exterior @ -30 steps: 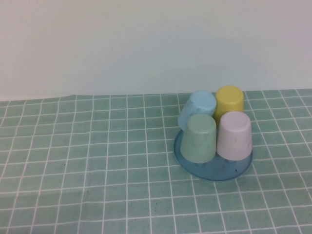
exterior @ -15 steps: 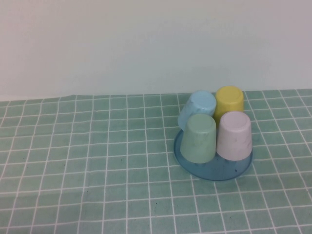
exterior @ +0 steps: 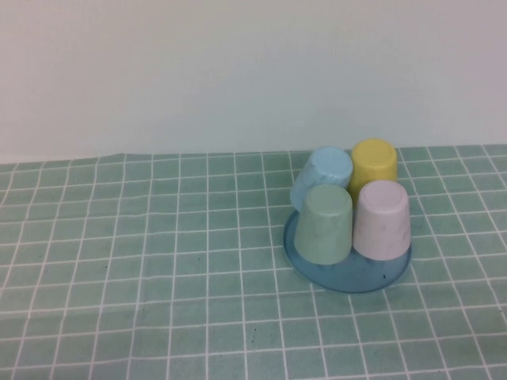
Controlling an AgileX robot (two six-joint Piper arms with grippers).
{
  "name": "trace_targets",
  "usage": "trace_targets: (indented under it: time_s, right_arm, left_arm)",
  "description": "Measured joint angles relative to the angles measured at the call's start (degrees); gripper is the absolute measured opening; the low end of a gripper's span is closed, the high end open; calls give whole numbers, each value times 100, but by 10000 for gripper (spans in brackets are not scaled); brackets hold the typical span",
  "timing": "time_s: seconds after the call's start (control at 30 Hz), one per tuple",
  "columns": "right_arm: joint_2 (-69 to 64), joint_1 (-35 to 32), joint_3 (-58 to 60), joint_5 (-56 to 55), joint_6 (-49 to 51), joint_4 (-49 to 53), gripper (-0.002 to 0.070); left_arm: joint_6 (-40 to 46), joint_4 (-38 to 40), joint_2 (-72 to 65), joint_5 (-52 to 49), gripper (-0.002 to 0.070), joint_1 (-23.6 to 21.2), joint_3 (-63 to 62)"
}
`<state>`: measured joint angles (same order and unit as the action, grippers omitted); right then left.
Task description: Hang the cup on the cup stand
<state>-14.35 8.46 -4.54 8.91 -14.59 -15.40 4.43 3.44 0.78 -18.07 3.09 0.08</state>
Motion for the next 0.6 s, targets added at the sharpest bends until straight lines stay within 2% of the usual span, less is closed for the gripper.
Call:
trace_targets:
  time_s: [0.1,0.2,0.37,0.6]
  right_arm:
    - [315,0,385,-133,1097,883,0]
    - [749,0,592,-256,1730,1343,0]
    - [1383,-86,600,113,1973,1701,0]
    - [1482,-354,600,1077,2047,1956,0]
  left_arm:
    - [0,0,0,11,-1,0,0]
    - [0,0,0,11,-1,0,0]
    - [-13,0,0,11,-1,0,0]
    - [-13,8,0,13,-1,0,0]
